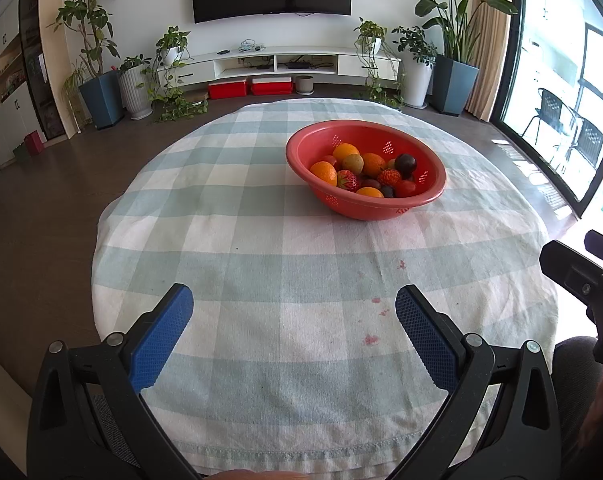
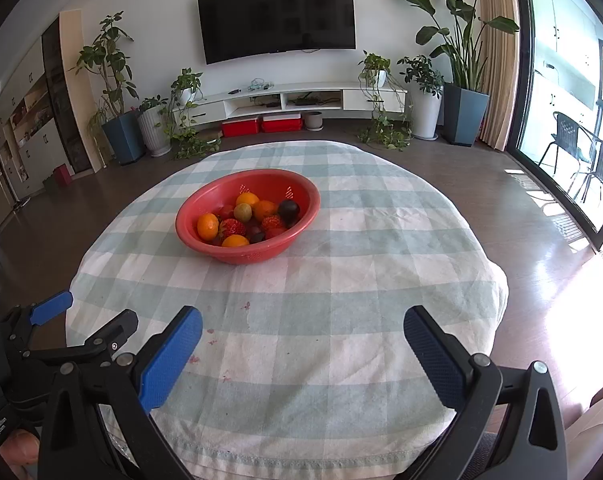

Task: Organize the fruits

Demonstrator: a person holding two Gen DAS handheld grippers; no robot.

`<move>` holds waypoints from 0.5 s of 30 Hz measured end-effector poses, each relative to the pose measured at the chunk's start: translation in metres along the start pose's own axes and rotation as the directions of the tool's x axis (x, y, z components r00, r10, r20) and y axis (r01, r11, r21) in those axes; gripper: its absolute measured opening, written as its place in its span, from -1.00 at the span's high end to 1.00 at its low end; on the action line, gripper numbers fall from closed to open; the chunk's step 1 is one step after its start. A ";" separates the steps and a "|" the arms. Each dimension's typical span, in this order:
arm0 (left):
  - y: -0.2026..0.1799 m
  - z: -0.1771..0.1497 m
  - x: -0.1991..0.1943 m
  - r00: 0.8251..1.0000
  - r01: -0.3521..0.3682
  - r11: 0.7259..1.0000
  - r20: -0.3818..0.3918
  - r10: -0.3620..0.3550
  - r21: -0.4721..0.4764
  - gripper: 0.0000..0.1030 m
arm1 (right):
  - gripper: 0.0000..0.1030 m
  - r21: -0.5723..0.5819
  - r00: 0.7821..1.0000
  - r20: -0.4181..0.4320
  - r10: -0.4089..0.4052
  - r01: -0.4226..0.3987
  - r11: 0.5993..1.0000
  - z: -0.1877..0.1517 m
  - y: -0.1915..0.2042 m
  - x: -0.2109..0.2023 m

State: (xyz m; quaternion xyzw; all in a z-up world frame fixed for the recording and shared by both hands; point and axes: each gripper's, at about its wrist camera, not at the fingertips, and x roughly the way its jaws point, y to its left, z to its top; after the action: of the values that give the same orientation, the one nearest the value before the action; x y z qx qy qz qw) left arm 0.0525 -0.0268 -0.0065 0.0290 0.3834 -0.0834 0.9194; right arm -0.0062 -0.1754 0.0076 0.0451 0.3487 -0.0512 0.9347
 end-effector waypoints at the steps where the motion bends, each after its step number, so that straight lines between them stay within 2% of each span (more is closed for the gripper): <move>1: 0.000 -0.001 0.001 1.000 0.000 1.000 0.000 0.000 0.000 -1.00 | -1.00 0.000 1.000 0.000 0.000 0.000 1.000 -0.001 0.000 0.000; 15: 0.001 0.000 0.001 1.000 0.000 1.000 0.000 0.000 -0.002 -1.00 | -1.00 0.000 1.000 -0.005 -0.004 0.004 1.000 -0.002 -0.001 0.000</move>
State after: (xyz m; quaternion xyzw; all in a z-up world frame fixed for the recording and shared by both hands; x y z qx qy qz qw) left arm 0.0529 -0.0261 -0.0072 0.0282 0.3834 -0.0829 0.9194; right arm -0.0076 -0.1759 0.0055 0.0446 0.3510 -0.0532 0.9338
